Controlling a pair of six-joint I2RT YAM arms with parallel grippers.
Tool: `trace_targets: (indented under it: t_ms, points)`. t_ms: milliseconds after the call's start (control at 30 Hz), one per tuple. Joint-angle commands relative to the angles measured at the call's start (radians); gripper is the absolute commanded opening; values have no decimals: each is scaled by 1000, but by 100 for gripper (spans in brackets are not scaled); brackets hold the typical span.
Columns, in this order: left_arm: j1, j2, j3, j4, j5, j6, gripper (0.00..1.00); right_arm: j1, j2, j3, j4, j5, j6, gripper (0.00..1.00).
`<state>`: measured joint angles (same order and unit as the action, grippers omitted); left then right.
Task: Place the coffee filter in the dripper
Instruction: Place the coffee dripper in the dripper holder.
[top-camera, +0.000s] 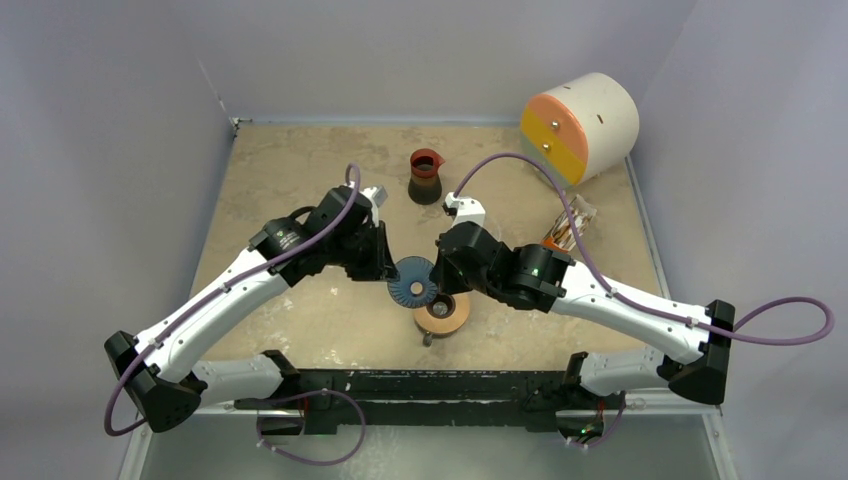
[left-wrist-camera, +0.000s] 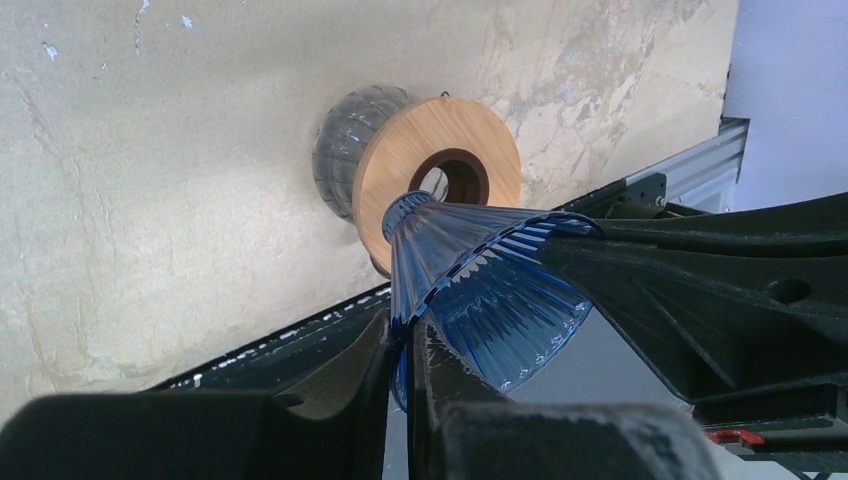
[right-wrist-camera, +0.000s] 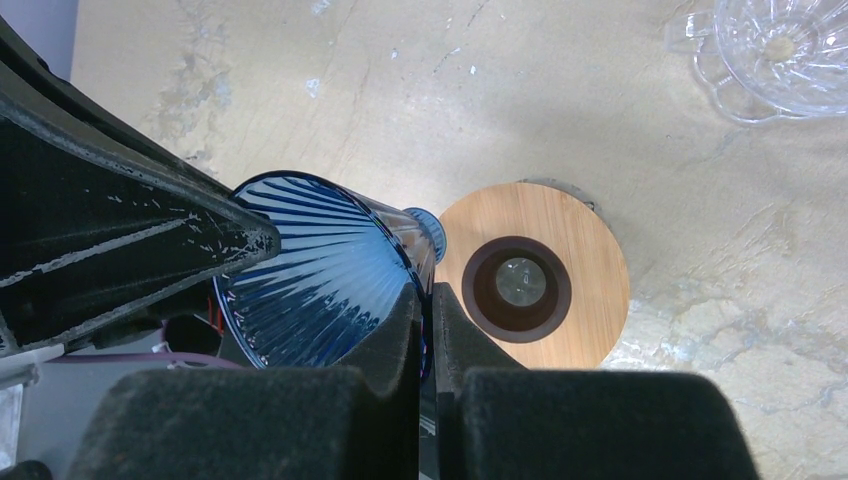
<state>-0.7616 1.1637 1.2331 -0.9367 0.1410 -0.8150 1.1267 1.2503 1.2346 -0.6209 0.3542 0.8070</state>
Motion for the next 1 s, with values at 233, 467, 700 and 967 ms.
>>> trace_targets:
  t_ms: [233, 467, 700, 967]
  points:
    - [-15, 18, 44, -1, 3, 36, 0, 5, -26, -9, 0, 28, 23, 0]
    - [-33, 79, 77, 6, 44, 52, 0, 5, -63, -39, -55, 5, 62, 0]
    - [-32, 142, 97, 46, 121, 58, 0, 4, -107, -61, -133, -13, 60, 0]
    - [-33, 198, 120, 49, 123, 74, 0, -19, -113, -81, -161, -32, 57, 0]
